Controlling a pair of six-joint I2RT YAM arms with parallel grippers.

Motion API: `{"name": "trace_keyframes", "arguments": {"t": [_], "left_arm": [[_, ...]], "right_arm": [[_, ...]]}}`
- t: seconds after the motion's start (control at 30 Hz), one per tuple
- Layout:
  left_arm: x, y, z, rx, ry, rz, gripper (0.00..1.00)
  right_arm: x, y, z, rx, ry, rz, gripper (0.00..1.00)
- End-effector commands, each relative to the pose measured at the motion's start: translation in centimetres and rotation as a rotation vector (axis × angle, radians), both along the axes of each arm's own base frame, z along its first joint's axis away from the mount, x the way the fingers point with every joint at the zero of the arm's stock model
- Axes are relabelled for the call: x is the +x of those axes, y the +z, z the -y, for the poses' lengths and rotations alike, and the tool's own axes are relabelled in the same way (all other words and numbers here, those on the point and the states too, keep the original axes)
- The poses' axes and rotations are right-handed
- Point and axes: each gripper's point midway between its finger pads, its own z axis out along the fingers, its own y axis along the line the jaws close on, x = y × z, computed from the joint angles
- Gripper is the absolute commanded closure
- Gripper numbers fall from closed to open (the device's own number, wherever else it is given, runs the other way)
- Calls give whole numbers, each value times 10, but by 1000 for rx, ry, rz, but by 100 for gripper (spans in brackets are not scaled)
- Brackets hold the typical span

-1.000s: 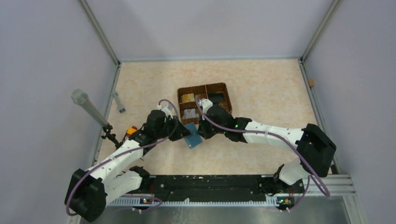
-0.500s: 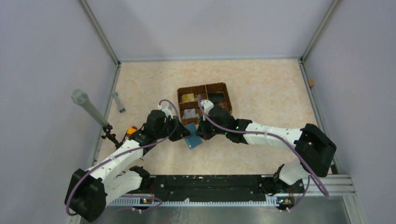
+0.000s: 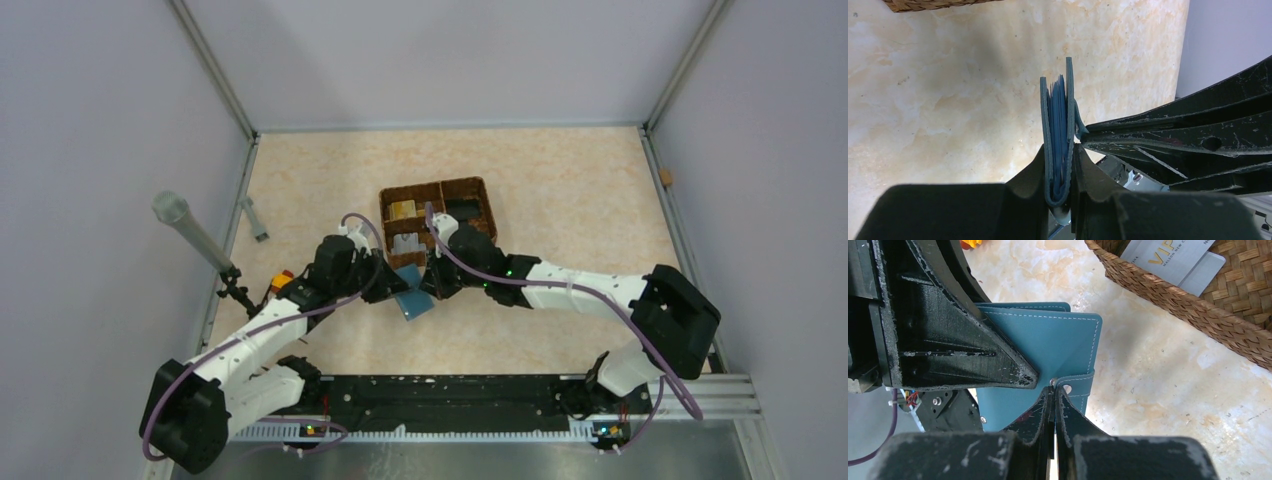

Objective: Put the credit cards into the card holder
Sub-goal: Close the card holder.

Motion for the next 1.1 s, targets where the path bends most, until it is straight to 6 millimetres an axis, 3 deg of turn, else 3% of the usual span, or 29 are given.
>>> {"name": "trace_keyframes", "arguments": {"t": [0.0,0.57,0.8,0.97,1.07], "left_arm": [[12,15,5,-13,3,63,100],[11,10,5,-18,-4,52,100],[10,7,3,-8,10,48,100],[9,8,3,-8,-1,51,100],[9,9,3,-8,0,56,100]], "right_arm": [[-13,48,-32,209,100,27,100],[-15,48,-34,233,110,6,100],[-3,36,2,81,4,81,99],[11,21,25,-62,-61,111,71],[17,14,27,-83,-71,97,62]]}}
